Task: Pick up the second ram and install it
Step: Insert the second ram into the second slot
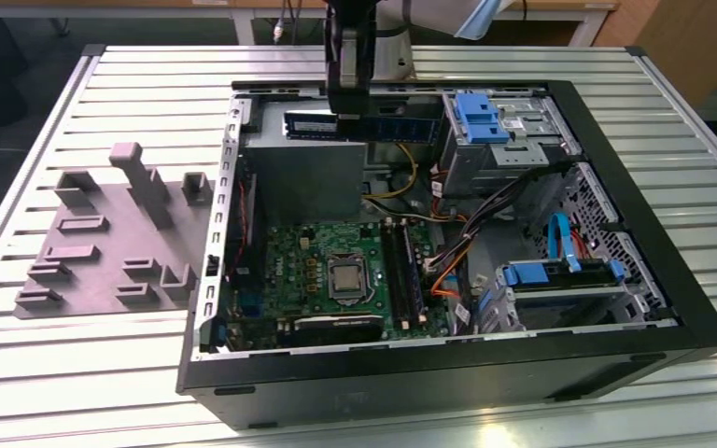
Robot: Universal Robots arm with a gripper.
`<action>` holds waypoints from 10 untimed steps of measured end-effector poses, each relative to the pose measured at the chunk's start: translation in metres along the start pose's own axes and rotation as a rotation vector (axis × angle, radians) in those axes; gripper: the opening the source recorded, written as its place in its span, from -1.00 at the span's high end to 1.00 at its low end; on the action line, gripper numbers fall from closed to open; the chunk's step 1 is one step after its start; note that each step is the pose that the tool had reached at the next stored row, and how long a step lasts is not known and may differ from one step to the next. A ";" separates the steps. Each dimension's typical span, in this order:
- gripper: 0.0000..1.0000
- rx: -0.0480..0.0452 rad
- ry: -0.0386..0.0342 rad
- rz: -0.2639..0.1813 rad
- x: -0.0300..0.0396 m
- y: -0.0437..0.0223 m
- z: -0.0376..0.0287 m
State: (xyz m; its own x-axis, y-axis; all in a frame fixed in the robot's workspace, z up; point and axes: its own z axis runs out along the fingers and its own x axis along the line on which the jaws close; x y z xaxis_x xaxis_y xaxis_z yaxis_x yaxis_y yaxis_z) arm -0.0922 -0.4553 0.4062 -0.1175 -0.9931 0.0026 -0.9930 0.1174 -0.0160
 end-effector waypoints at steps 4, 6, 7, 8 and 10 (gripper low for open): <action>0.72 -0.0001 0.0002 0.012 0.0000 0.0000 0.0000; 0.72 0.0000 0.0004 0.020 0.0000 0.0000 0.0000; 0.72 0.0000 0.0005 0.025 0.0000 0.0000 0.0000; 0.72 -0.0001 0.0005 0.030 0.0000 0.0000 0.0000; 0.72 -0.0001 0.0008 0.044 0.0000 0.0000 0.0001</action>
State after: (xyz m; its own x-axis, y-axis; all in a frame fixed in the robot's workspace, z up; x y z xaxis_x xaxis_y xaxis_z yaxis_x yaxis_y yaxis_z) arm -0.0922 -0.4553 0.4061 -0.1613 -0.9869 0.0026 -0.9868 0.1612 -0.0160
